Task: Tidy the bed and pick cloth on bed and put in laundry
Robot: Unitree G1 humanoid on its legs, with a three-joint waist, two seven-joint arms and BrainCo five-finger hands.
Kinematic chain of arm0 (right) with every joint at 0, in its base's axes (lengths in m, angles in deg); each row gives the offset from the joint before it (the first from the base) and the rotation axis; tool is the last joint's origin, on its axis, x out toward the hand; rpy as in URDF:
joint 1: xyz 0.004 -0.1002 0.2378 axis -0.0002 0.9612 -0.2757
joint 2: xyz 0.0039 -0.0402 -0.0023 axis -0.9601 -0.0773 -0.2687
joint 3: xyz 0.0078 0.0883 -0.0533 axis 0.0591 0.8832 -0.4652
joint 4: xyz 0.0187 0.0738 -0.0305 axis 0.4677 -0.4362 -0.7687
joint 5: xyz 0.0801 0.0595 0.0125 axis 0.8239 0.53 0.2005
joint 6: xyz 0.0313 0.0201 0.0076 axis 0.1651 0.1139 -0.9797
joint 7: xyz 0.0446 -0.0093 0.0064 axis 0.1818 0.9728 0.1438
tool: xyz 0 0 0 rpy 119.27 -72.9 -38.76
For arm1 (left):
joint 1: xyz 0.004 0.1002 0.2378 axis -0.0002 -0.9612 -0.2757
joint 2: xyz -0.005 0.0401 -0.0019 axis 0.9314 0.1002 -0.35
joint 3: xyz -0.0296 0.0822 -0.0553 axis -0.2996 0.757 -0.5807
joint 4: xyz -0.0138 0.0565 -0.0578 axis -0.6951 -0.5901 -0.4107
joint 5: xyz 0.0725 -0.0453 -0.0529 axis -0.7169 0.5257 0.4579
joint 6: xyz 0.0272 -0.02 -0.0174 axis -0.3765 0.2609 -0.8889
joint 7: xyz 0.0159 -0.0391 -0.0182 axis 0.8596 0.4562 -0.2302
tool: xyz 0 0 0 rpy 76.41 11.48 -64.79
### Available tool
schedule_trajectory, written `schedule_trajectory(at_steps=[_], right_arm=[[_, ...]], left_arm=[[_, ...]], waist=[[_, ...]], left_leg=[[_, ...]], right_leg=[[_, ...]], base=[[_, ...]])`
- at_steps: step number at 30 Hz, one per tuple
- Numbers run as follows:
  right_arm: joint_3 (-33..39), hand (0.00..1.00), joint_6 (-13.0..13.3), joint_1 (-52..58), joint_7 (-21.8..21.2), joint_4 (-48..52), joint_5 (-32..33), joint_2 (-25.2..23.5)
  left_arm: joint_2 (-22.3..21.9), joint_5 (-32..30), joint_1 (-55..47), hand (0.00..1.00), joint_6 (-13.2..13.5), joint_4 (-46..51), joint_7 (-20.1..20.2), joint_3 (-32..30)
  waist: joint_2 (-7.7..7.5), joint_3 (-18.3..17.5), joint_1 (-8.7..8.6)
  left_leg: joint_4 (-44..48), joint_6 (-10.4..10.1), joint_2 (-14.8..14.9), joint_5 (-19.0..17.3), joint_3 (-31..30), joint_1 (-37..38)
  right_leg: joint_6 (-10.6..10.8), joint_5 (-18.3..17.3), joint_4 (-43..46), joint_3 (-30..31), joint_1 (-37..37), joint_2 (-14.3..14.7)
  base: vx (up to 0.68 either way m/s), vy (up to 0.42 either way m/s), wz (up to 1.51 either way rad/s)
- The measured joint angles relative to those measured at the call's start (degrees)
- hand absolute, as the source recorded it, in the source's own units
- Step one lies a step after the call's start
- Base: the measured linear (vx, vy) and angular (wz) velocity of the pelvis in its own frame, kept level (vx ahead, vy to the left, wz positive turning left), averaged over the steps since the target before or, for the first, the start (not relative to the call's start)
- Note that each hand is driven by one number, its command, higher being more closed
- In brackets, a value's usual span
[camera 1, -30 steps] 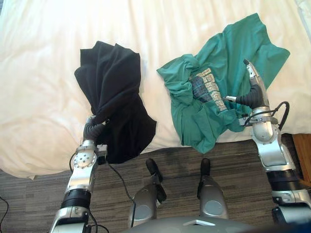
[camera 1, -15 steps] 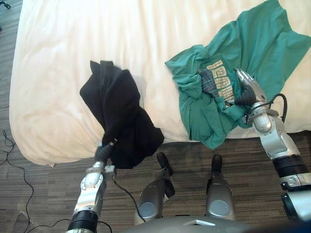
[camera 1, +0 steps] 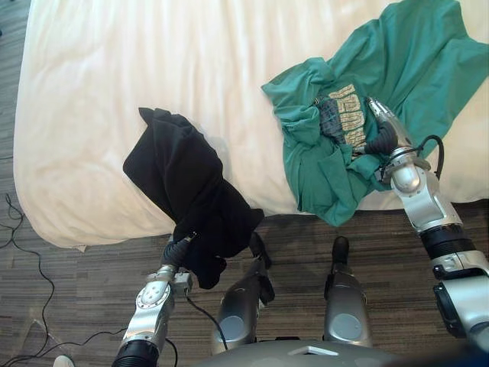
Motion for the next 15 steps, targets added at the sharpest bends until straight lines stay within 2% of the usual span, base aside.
schedule_trajectory(at_steps=[12,15], right_arm=[[0.10,1.00,-0.05,-2.44,0.55,-1.16,4.40,-1.01],[0.21,1.00,-0.04,-2.32,0.67,-0.91,5.07,-1.02]], left_arm=[[-0.62,0.40,1.16,1.00,-0.04,-2.46,0.00,-0.35],[-1.77,0.43,1.36,1.00,-0.04,-2.46,0.00,-0.54]], waist=[[0.03,0.01,0.33],[0.06,0.01,1.33]], left_leg=[[0.23,-0.88,1.37,0.80,-0.30,-0.73],[0.23,-0.89,1.50,0.79,-0.09,-0.71]], right_leg=[[-0.67,-1.93,4.08,-0.29,-2.51,0.77],[-0.78,-2.28,4.62,-0.29,-2.95,0.84]], base=[[0.05,-0.029,0.00],[0.06,-0.030,-0.04]])
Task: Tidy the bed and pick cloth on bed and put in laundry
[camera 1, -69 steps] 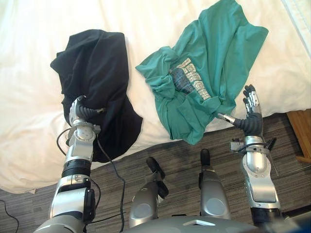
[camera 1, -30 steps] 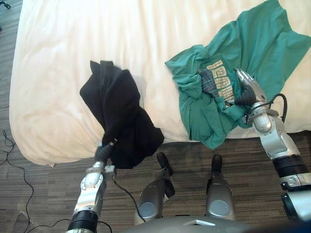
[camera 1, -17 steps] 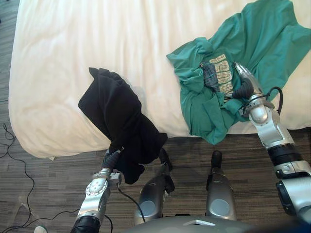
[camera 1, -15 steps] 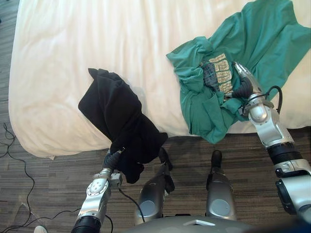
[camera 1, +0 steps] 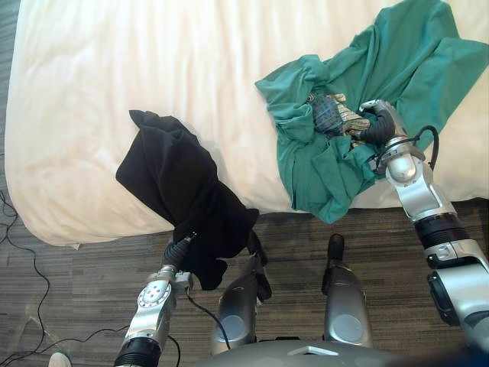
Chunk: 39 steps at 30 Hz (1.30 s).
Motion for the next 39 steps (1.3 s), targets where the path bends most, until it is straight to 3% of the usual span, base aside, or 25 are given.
schedule_trajectory(at_steps=[10,15,19,23,26,32,39], right_arm=[[1.70,1.00,0.01,2.66,0.57,3.00,3.08,-3.09],[3.04,1.00,2.05,11.60,1.90,8.01,9.03,-9.39],[4.47,1.00,5.00,21.39,1.79,9.89,13.35,-16.33],[4.46,1.00,5.25,26.19,-0.32,4.10,13.42,-20.17],[4.60,1.00,6.24,26.31,-1.30,-1.44,13.11,-20.85],[7.53,1.00,6.91,24.59,-2.19,-12.04,12.48,-23.53],[14.36,1.00,6.77,22.92,-2.52,-19.38,13.65,-27.94]], left_arm=[[-2.79,0.03,0.42,1.00,-0.24,0.01,-0.02,-1.79],[-4.96,-0.59,0.33,1.00,-1.23,-0.04,-0.19,-2.34],[-7.24,-3.40,0.51,1.00,-1.56,-3.15,-1.04,-4.54],[-7.48,-7.87,0.85,1.00,-1.77,-9.73,-4.12,-6.69],[-8.12,-11.67,2.09,1.00,-2.45,-13.21,-5.66,-6.76],[-10.00,-14.86,2.01,1.00,-3.75,-21.03,-7.46,-7.32],[-12.94,-17.51,1.54,1.00,-6.36,-28.75,-8.26,-11.66]], waist=[[0.01,-0.01,0.52],[-0.28,-0.27,0.55],[-1.83,-2.73,0.34],[-4.93,-6.89,0.32],[-6.18,-8.41,0.35],[-6.89,-11.28,0.12],[-8.28,-12.25,0.01]], left_leg=[[0.01,-0.40,0.47,0.24,-0.02,0.38],[0.00,-1.17,0.71,-0.34,0.06,2.48],[0.00,-2.09,1.33,-1.04,-0.03,3.85],[-0.01,-3.41,2.08,-2.13,0.02,7.18],[-0.02,-3.81,2.07,-2.71,0.07,9.60],[-0.31,-4.38,2.16,-3.95,0.41,13.91],[-0.40,-4.30,2.15,-5.42,1.56,17.45]], right_leg=[[-0.20,-0.99,1.31,-0.19,-0.07,0.21],[-0.18,-1.01,-0.03,-0.28,2.57,0.41],[-0.05,-0.92,-2.46,-1.04,5.34,1.47],[-0.09,-0.93,-5.77,-1.56,10.09,2.57],[-0.10,-0.93,-7.60,-1.74,13.35,2.82],[-0.12,-0.94,-10.28,-1.76,18.34,3.28],[-0.11,-0.96,-11.45,-1.74,22.17,3.33]], base=[[0.05,-0.027,0.00],[0.07,-0.021,-0.01],[0.09,-0.042,0.00],[0.15,-0.056,-0.01],[0.11,-0.027,0.00],[0.06,-0.013,-0.04],[0.02,0.003,-0.03]])
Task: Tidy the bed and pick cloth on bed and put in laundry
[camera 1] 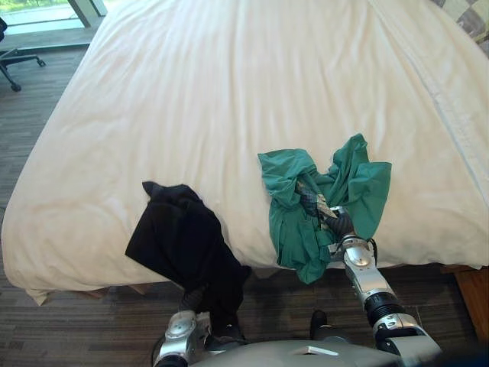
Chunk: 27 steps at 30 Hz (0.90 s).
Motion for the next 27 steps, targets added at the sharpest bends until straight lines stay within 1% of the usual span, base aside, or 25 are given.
schedule_trajectory(at_steps=[3,6,7,8,9,10,11,12,13,14,15,16,18,19,20,21,22,23,24,25,26,27], right_arm=[[3.30,1.00,-1.19,0.00,-0.07,-0.75,3.63,-1.52],[4.36,1.00,-2.49,0.10,-0.03,-1.00,7.22,-1.73],[4.45,1.00,-2.94,0.52,0.00,-0.89,8.82,-1.71],[4.54,1.00,-3.14,1.99,-0.02,0.07,10.43,-1.62],[4.54,1.00,-3.16,3.04,-0.06,0.69,11.09,-1.57],[4.67,1.00,-3.16,5.63,0.02,2.06,12.91,-1.34],[4.90,1.00,-3.16,7.70,0.28,2.49,14.15,-0.94],[4.92,1.00,-3.16,8.59,0.53,2.50,14.95,-0.79],[4.90,1.00,-3.16,9.97,0.88,2.50,15.27,-0.57],[4.86,1.00,-3.16,10.73,1.00,2.49,15.68,-0.51],[4.48,1.00,-3.15,12.46,1.16,2.52,16.69,-0.34],[4.21,1.00,-3.11,13.27,1.21,2.52,17.12,-0.19],[3.61,1.00,-3.10,15.84,1.64,2.52,17.12,-0.12],[3.57,1.00,-3.08,16.50,1.92,2.57,17.11,-0.07],[3.56,1.00,-3.02,17.99,2.42,3.06,17.07,0.29],[3.33,1.00,-3.02,19.27,2.58,4.15,17.07,0.85],[3.07,1.00,-3.02,20.12,2.64,4.82,17.07,1.11],[2.94,1.00,-3.00,22.43,3.05,7.16,17.07,1.34],[2.95,1.00,-3.00,23.17,3.45,8.10,17.07,1.43],[2.97,1.00,-3.06,24.20,4.19,9.37,17.04,1.78],[3.02,1.00,-3.36,25.22,5.08,11.00,16.92,2.43],[3.06,1.00,-3.68,25.55,5.52,11.97,16.81,2.86]], left_arm=[[-0.43,0.03,0.12,1.00,-0.57,-0.05,-0.70,-0.77],[-0.26,1.11,0.09,1.00,-0.88,0.01,-0.92,-0.67],[-0.15,1.89,0.02,1.00,-0.77,0.13,-0.98,-0.64],[-0.18,2.72,-0.16,1.00,-0.68,0.55,-1.02,-0.31],[-0.16,3.40,-0.16,1.00,-0.53,0.74,-1.04,0.24],[-0.30,4.43,-0.19,1.00,-0.33,1.67,-1.03,1.47],[-0.16,5.94,-0.56,1.00,-0.05,3.20,-1.04,2.64],[-0.02,6.49,-0.75,1.00,0.07,4.07,-1.05,3.23],[0.01,7.40,-1.38,1.00,0.36,5.98,-1.03,3.43],[0.05,7.90,-1.84,1.00,0.52,6.76,-1.17,3.43],[0.10,8.58,-2.82,1.00,1.11,7.29,-2.12,3.44],[0.16,8.77,-2.88,1.00,1.18,7.37,-2.30,3.55],[1.23,10.77,-4.53,1.00,1.32,9.70,-2.50,5.23],[1.40,10.83,-4.90,1.00,1.37,10.33,-2.50,5.60],[1.28,11.02,-5.46,1.00,1.49,11.67,-2.72,5.61],[0.85,11.83,-6.33,1.00,1.76,13.58,-3.14,5.57],[0.73,12.18,-6.72,1.00,1.96,14.41,-3.36,5.59],[0.28,13.49,-7.20,1.00,2.45,16.31,-3.69,5.63],[-0.07,14.25,-7.29,1.00,2.57,17.26,-3.85,5.67],[-0.63,14.92,-7.40,1.00,2.59,19.02,-4.36,5.73],[-1.33,15.93,-7.86,1.00,2.66,22.00,-4.65,6.35],[-1.86,16.40,-7.83,1.00,2.69,23.45,-4.72,6.82]], waist=[[-0.69,-0.40,0.04],[-1.15,-0.55,-0.53],[-1.50,-0.44,-1.32],[-1.51,-0.47,-1.44],[-1.51,-0.48,-1.58],[-1.71,-0.73,-1.85],[-2.30,-1.07,-1.88],[-2.67,-1.30,-1.85],[-3.52,-2.04,-1.53],[-3.94,-2.31,-1.30],[-4.83,-2.93,-1.16],[-5.37,-3.28,-1.11],[-6.76,-4.19,-0.87],[-6.87,-4.24,-0.65],[-6.90,-4.23,0.45],[-6.84,-4.19,1.22],[-6.83,-4.18,1.50],[-6.79,-4.15,1.93],[-6.67,-4.05,1.87],[-6.53,-3.94,1.83],[-6.24,-3.72,1.67],[-6.01,-3.04,1.80]], left_leg=[[-0.02,0.19,-0.36,-0.45,-0.04,0.73],[-0.01,0.62,-1.35,-0.91,-1.85,1.06],[-0.01,0.51,-1.55,-1.49,-3.59,0.91],[-0.01,0.64,-1.33,-2.19,-5.55,0.62],[0.00,0.64,-1.20,-2.20,-7.04,0.45],[0.00,0.63,-1.13,-2.21,-10.33,-0.27],[0.00,0.61,-1.20,-2.19,-13.40,-1.17],[0.01,0.62,-1.31,-2.15,-14.83,-1.52],[0.04,0.64,-1.47,-1.63,-16.80,-2.17],[0.06,0.78,-1.56,-0.81,-17.69,-2.46],[0.39,0.98,-1.92,-0.22,-19.03,-3.35],[0.42,1.17,-2.06,-0.03,-19.33,-3.59],[0.44,1.54,-2.80,0.42,-21.15,-3.70],[0.45,1.75,-2.98,0.64,-21.56,-3.70],[0.45,2.17,-3.36,1.29,-22.30,-3.74],[0.46,2.95,-3.74,2.30,-22.48,-4.00],[0.46,3.22,-3.98,2.93,-22.80,-4.34],[0.55,4.57,-4.82,5.36,-24.35,-6.32],[1.05,5.54,-5.26,6.34,-25.11,-7.72],[1.96,6.71,-6.03,8.33,-25.24,-10.25],[2.22,9.69,-7.39,12.23,-23.72,-12.98],[1.78,11.43,-7.83,13.68,-21.45,-13.52]], right_leg=[[0.15,-0.44,0.37,-0.15,0.70,-0.44],[0.43,-3.33,4.98,-1.03,0.42,-1.82],[-0.21,-4.95,8.45,-0.82,-0.07,-2.24],[-1.34,-5.96,13.09,1.87,-1.55,-2.07],[-1.73,-6.24,15.33,3.61,-2.08,-1.78],[-2.21,-6.52,19.36,7.66,-3.16,-1.06],[-2.26,-6.55,22.06,9.70,-3.57,-0.54],[-2.34,-6.60,22.66,9.70,-3.45,-0.47],[-2.59,-6.75,22.92,9.46,-3.37,-0.35],[-2.60,-6.75,22.80,9.37,-3.29,-0.28],[-2.61,-6.75,22.11,8.70,-3.18,-0.37],[-2.61,-6.75,21.83,8.16,-2.93,-0.42],[-2.65,-6.69,19.33,6.92,-0.09,-0.45],[-2.70,-6.62,18.80,6.57,0.70,-0.45],[-2.75,-6.57,18.17,6.25,1.58,-0.42],[-2.76,-6.57,17.63,5.70,2.50,-0.43],[-2.76,-6.57,17.21,4.68,2.95,-0.45],[-2.75,-6.58,16.66,1.42,3.47,-0.53],[-2.76,-6.58,16.56,-0.30,3.46,-0.53],[-2.78,-6.60,16.51,-3.15,3.30,-0.64],[-2.87,-6.65,16.42,-6.62,3.11,-0.78],[-3.23,-6.67,15.81,-7.90,3.51,-0.99]], base=[[0.00,0.000,0.00],[0.05,0.020,0.29],[0.03,0.004,0.65],[0.03,0.005,0.74],[0.06,-0.008,1.06],[0.08,-0.022,1.28],[0.09,-0.042,1.32],[0.15,-0.079,1.14],[0.18,-0.085,0.72],[0.23,-0.100,0.73],[0.20,-0.080,0.48],[0.19,-0.078,0.59],[0.17,-0.092,0.60],[0.14,-0.108,0.62],[0.08,-0.094,0.59],[0.06,-0.096,0.61],[0.02,-0.104,0.90],[-0.02,-0.106,0.98],[-0.03,-0.101,1.31],[-0.05,-0.071,1.50],[-0.06,-0.035,1.50],[-0.08,0.016,1.36]])
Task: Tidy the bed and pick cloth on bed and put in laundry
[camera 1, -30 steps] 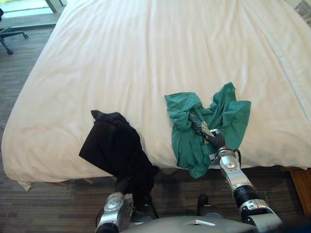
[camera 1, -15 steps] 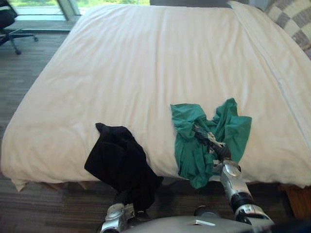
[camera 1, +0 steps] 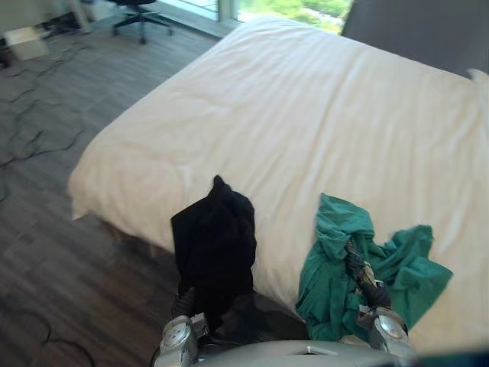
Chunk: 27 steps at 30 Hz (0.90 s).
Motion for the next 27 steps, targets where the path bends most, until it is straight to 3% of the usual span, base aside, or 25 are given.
schedule_trajectory(at_steps=[1,2,3,4,5,6,7,8,9,10,11,13,14,15,17,19,20,21,22,23,24,25,26,27], right_arm=[[0.09,1.00,-0.68,1.08,0.77,3.44,-1.65,0.96],[0.20,1.00,-1.00,2.88,1.36,7.79,-3.13,1.42],[0.20,1.00,-1.17,4.21,1.39,9.58,-3.59,1.38],[0.34,1.00,-1.10,6.39,1.38,11.73,-4.28,2.55],[1.64,1.00,-1.25,7.36,1.38,12.53,-4.26,3.57],[2.62,1.00,-1.33,7.97,1.37,12.87,-4.25,3.56],[3.60,1.00,-1.10,8.73,1.38,13.33,-4.22,3.16],[4.23,1.00,-1.04,8.82,1.38,14.88,-4.22,3.90],[5.08,1.00,-0.75,8.70,1.37,15.22,-4.22,5.03],[6.75,1.00,-0.21,8.13,1.59,14.14,-4.06,5.18],[7.73,1.00,-0.22,7.65,1.81,12.94,-3.39,5.37],[7.08,1.00,-0.56,8.20,1.82,12.07,-2.92,5.30],[6.75,1.00,-0.61,8.31,1.82,11.81,-2.93,5.01],[4.77,1.00,-0.55,8.75,1.90,10.97,-2.93,3.36],[3.18,1.00,-0.49,8.84,2.21,10.60,-2.93,1.89],[1.88,1.00,-0.52,8.59,2.45,10.47,-2.96,0.81],[0.38,1.00,-0.58,8.25,2.45,9.49,-3.13,0.16],[-1.67,1.00,-1.03,8.11,2.31,6.64,-3.29,-1.03],[-2.97,1.00,-1.35,7.75,2.10,5.51,-3.48,-2.19],[-5.47,1.00,-1.68,8.08,1.56,6.45,-4.03,-3.34],[-6.54,1.00,-1.82,8.37,1.11,7.53,-4.26,-2.75],[-7.45,1.00,-2.21,8.01,0.81,6.22,-4.25,-4.00],[-8.74,1.00,-2.77,7.38,0.43,6.22,-4.27,-5.86],[-9.11,1.00,-2.75,7.33,0.01,6.59,-4.27,-6.64]], left_arm=[[-0.89,0.49,-0.19,1.00,0.04,3.05,-0.02,-0.10],[-1.48,0.47,-2.42,1.00,-0.40,6.95,0.01,0.32],[-1.09,0.41,-3.43,1.00,-0.68,9.54,0.05,0.70],[-0.94,1.44,-5.92,1.00,-0.89,16.24,1.34,1.42],[-0.98,2.53,-8.79,1.00,-0.50,22.99,2.84,2.82],[-0.68,2.84,-9.67,1.00,-0.09,25.33,3.19,3.21],[0.94,2.86,-11.17,1.00,0.86,28.84,4.13,3.09],[0.80,2.83,-12.59,1.00,1.56,28.83,4.59,2.72],[-0.41,2.84,-13.23,1.00,1.19,27.47,4.67,2.87],[-1.90,2.67,-12.35,1.00,0.60,23.90,4.53,4.03],[-2.88,1.98,-10.69,1.00,0.03,20.84,3.98,5.65],[-2.77,0.23,-8.92,1.00,-0.54,15.85,3.66,8.62],[-2.67,-0.26,-8.47,1.00,-0.52,14.59,3.41,9.24],[-1.54,-1.24,-6.25,1.00,-0.49,9.38,2.05,9.95],[-0.07,-1.26,-3.97,1.00,-0.52,5.07,1.15,9.79],[1.26,-1.25,-2.44,1.00,-0.70,1.99,0.25,9.25],[1.49,-1.23,-2.53,1.00,-0.82,1.69,-0.18,8.90],[2.32,-1.25,-1.57,1.00,-0.83,1.74,-0.59,8.55],[3.48,-1.25,-1.39,1.00,-0.66,2.01,-0.85,8.10],[3.61,-1.25,-1.40,1.00,-0.62,2.23,-1.14,7.60],[2.61,-1.28,-2.45,1.00,-0.60,2.87,-1.33,7.67],[2.62,-1.29,-2.96,1.00,-0.60,3.86,-1.55,7.69],[2.68,-1.35,-2.75,1.00,-0.73,5.60,-2.14,7.74],[2.39,-1.39,-2.56,1.00,-0.73,6.90,-2.19,7.78]], waist=[[1.36,1.40,0.40],[3.43,2.90,0.09],[3.12,2.88,-0.04],[3.76,3.00,-0.29],[5.17,3.56,-0.30],[3.66,3.31,-0.43],[2.43,3.28,0.12],[1.68,3.00,2.00],[4.55,2.94,0.98],[5.57,2.92,-1.69],[5.85,2.90,-2.14],[5.82,2.87,-2.13],[5.91,2.85,-2.05],[5.84,2.58,-2.15],[4.53,1.88,-2.01],[4.50,2.01,-1.90],[5.44,2.34,-1.84],[2.83,1.80,-2.89],[1.12,1.69,-2.78],[2.10,1.75,-1.01],[4.64,1.53,-0.49],[5.65,0.82,-0.98],[5.06,0.79,-1.64],[5.22,0.79,-1.73]], left_leg=[[1.08,6.36,0.24,-7.40,10.26,-0.14],[2.71,6.42,2.01,-14.96,21.73,0.37],[4.19,5.92,2.55,-17.64,26.59,0.05],[5.90,4.64,3.07,-21.56,30.62,-0.70],[6.39,-0.32,3.17,-24.78,32.41,-1.49],[7.03,-1.52,3.26,-25.90,33.77,-1.91],[13.65,1.31,3.11,-25.21,34.12,-4.09],[20.17,2.09,4.51,-23.60,33.95,-4.61],[19.36,0.06,6.49,-21.27,34.14,-3.70],[17.08,0.33,4.71,-20.77,32.54,-4.28],[12.97,0.51,3.14,-20.53,32.59,-3.50],[7.28,0.58,1.67,-18.53,31.72,-1.32],[5.66,0.59,1.42,-16.18,30.50,-0.63],[1.80,1.37,0.46,-11.36,27.09,0.42],[-1.13,1.40,-1.63,-10.52,25.43,0.51],[-1.35,1.40,-2.47,-10.53,24.59,0.29],[-1.36,0.11,-2.72,-11.77,24.55,0.57],[0.72,-3.14,-3.08,-18.18,27.03,0.62],[8.33,1.01,-2.53,-20.07,28.19,-1.43],[27.82,5.14,2.24,-23.37,27.35,-4.90],[29.03,-0.10,4.34,-28.71,25.29,-4.48],[26.57,2.06,2.85,-30.49,23.35,-3.27],[20.48,1.59,-0.21,-27.99,21.79,-1.28],[17.85,1.28,-0.90,-26.72,20.88,-0.45]], right_leg=[[-0.44,-0.40,-2.02,-2.38,2.33,0.85],[0.64,-0.93,-5.35,-5.31,5.42,3.03],[1.10,-0.92,-6.65,-6.76,5.87,2.78],[1.72,-0.54,-8.10,-9.73,6.34,2.83],[1.40,-0.49,-7.86,-12.94,6.34,2.70],[0.64,-0.71,-8.41,-14.30,6.21,1.51],[-2.75,-4.45,-9.39,-14.96,5.83,-1.07],[1.97,-7.61,-9.76,-16.25,5.81,-1.80],[2.79,-7.65,-9.04,-16.49,5.81,-0.25],[0.73,-7.41,-8.01,-17.47,5.52,-0.25],[-1.38,-5.70,-7.14,-17.30,5.07,-0.30],[-1.71,-2.80,-5.88,-17.55,5.00,0.15],[-1.48,-2.61,-4.80,-17.60,4.92,0.39],[-2.69,-3.68,-3.76,-17.41,5.14,0.97],[-2.82,-4.19,-4.75,-17.31,5.45,0.92],[-2.74,-4.19,-2.15,-19.14,5.26,0.32],[-3.11,-3.97,0.43,-20.62,4.99,-0.33],[-4.55,-2.85,1.78,-22.39,4.68,-3.37],[-4.75,-3.21,3.42,-22.43,4.22,-5.48],[-4.96,-3.49,7.13,-22.61,3.59,-5.87],[-4.86,-3.30,9.88,-21.86,3.22,-5.06],[-4.98,-3.41,13.20,-19.98,1.89,-6.39],[-5.52,-4.00,17.11,-15.40,-0.96,-7.91],[-5.18,-4.97,16.83,-12.83,-2.19,-6.88]], base=[[-0.02,0.030,1.08],[-0.01,0.036,1.04],[0.02,0.017,1.36],[-0.05,0.091,1.56],[-0.04,0.088,1.60],[-0.03,0.178,1.15],[0.01,0.037,0.41],[0.03,0.026,0.14],[-0.01,-0.015,0.56],[-0.05,0.144,0.98],[-0.07,0.241,1.21],[-0.02,0.180,0.60],[-0.05,0.107,0.63],[-0.06,0.072,0.58],[-0.08,0.023,0.65],[-0.07,0.048,0.55],[-0.02,0.098,0.72],[0.01,0.124,0.74],[0.07,0.067,0.51],[0.10,0.036,0.02],[0.11,0.126,0.07],[0.10,0.231,0.44],[0.06,0.220,0.70],[0.09,0.186,0.85]])
